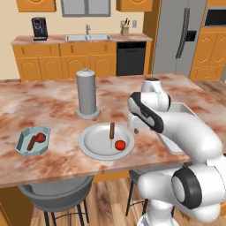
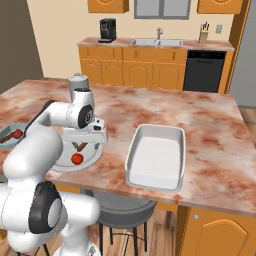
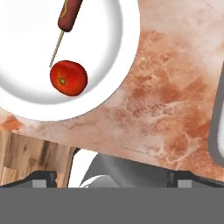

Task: Place one cooked food and one vegetable from the large plate to each tupperware container.

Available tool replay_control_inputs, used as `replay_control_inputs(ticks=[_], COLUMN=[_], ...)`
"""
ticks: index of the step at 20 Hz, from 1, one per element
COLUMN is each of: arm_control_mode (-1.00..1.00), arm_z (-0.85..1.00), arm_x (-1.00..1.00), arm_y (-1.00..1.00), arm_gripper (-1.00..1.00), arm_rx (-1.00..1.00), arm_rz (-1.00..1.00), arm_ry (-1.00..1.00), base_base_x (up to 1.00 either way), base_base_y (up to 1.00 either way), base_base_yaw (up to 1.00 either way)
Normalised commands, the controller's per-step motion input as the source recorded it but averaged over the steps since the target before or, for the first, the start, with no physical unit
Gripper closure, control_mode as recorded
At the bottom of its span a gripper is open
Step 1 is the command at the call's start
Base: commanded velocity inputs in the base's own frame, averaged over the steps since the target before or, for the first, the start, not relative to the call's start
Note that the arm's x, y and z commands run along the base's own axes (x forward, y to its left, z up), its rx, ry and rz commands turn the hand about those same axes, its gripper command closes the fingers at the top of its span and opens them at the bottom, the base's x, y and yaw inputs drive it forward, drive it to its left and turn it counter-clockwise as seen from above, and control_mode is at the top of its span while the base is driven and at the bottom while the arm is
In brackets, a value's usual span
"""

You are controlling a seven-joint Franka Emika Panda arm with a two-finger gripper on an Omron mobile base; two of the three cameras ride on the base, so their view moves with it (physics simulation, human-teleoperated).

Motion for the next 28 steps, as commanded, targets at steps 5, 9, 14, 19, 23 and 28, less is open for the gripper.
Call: replay_control_inputs(ticks=[5, 9, 14, 19, 23, 28], arm_control_mode=[-1.0, -1.0, -1.0, -1.0, -1.0, -1.0], arm_z=[-0.04, -0.29, -0.24, -0.44, -0.49, -0.4], arm_x=[0.76, 0.77, 0.79, 0.66, 0.42, 0.32], arm_y=[0.43, 0.61, 0.58, 0.1, 0.0, 0.0], arm_gripper=[-1.0, -1.0, -1.0, -1.0, -1.0, -1.0], arm_rx=[-0.02, -0.12, -0.06, 0.0, -0.05, -0.07], arm_rz=[-0.35, -0.32, -0.26, -0.06, 0.0, 0.0], arm_ry=[0.0, -0.01, -0.07, -0.01, 0.0, 0.0], base_base_x=[0.0, 0.0, 0.0, 0.0, 0.0, 0.0], base_base_y=[0.0, 0.0, 0.0, 0.0, 0.0, 0.0], base_base_yaw=[0.0, 0.0, 0.0, 0.0, 0.0, 0.0])
